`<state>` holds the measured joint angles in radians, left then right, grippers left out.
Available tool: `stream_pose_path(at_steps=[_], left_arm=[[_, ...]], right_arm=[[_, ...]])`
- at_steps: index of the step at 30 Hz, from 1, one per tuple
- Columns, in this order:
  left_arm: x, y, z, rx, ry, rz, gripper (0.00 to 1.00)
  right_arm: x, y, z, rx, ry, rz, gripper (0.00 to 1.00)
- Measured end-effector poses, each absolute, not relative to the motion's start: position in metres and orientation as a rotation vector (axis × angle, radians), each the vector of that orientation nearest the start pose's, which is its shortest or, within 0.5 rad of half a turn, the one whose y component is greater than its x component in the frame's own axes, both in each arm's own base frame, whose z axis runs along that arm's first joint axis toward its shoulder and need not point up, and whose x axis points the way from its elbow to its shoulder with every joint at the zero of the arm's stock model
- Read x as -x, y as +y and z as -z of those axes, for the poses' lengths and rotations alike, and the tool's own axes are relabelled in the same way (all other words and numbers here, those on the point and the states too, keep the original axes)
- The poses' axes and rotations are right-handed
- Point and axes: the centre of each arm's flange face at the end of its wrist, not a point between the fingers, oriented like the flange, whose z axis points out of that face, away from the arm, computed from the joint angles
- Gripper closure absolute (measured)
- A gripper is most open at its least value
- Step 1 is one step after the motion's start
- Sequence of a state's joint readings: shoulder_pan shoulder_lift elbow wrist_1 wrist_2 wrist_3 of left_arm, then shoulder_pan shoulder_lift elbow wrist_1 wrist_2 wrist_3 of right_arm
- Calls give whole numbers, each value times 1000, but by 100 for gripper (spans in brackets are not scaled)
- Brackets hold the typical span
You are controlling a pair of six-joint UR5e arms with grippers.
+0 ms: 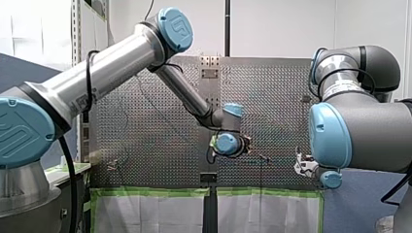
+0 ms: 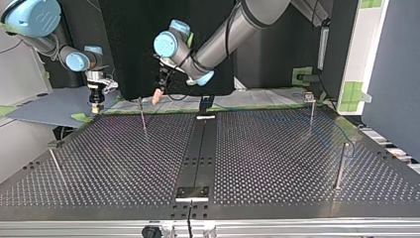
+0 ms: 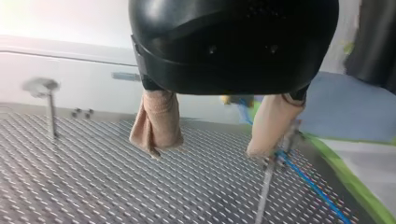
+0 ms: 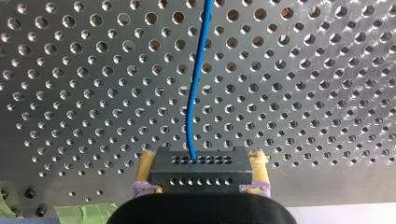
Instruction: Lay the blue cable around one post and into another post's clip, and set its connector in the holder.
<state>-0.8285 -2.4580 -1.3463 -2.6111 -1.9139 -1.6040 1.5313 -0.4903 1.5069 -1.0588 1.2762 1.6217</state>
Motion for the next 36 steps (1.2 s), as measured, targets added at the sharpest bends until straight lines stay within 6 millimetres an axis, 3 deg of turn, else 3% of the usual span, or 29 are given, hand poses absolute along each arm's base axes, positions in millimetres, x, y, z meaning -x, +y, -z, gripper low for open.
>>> stream_pose_path(at_steps=[9, 12, 17, 29, 36], left_arm=[[-356, -602, -103, -402, 1661, 363, 0], [-349, -597, -111, -368, 1663, 366, 0], [-351, -579, -124, -289, 1668, 356, 0], [-378, -524, -149, -202, 1708, 373, 0], [-393, -481, -163, -149, 1721, 302, 0]], right_arm=[[-136, -686, 68, -1351, -1091, -1446, 100], [-136, -686, 67, -1348, -1092, -1449, 100], [-137, -686, 67, -1349, -1091, -1454, 100], [-137, -686, 67, -1348, -1096, -1464, 100], [-139, -686, 67, -1350, -1094, -1474, 100]])
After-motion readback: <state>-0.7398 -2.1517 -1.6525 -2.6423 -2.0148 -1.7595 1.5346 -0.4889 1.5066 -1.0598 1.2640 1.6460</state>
